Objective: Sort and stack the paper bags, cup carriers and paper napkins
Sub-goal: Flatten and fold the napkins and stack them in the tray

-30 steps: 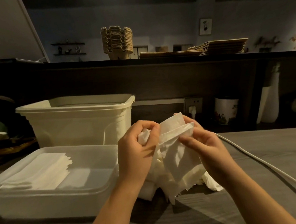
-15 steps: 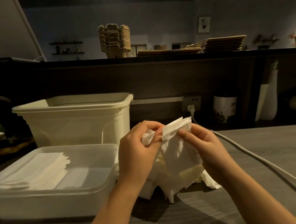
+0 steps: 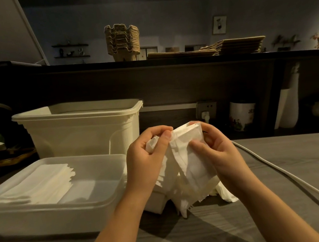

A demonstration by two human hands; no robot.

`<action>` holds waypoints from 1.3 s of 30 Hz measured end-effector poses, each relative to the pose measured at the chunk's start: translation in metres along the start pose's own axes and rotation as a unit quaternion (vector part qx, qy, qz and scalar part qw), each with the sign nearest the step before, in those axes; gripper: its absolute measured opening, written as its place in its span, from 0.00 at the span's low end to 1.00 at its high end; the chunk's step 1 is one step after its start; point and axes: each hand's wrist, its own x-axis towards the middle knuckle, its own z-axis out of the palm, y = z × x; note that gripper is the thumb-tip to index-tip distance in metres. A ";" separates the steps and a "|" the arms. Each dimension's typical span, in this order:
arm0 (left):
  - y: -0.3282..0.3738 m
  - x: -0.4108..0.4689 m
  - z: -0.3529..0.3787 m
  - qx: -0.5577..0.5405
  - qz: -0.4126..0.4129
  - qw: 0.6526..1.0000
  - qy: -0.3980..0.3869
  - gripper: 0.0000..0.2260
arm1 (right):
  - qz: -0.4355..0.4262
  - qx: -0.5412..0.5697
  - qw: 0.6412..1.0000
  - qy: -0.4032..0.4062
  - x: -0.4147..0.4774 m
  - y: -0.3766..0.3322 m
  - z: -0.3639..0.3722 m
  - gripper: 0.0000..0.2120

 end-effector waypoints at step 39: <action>-0.006 0.004 -0.006 -0.239 -0.255 0.928 -0.131 0.16 | -0.077 -0.160 0.984 0.009 0.004 0.004 -0.003 0.05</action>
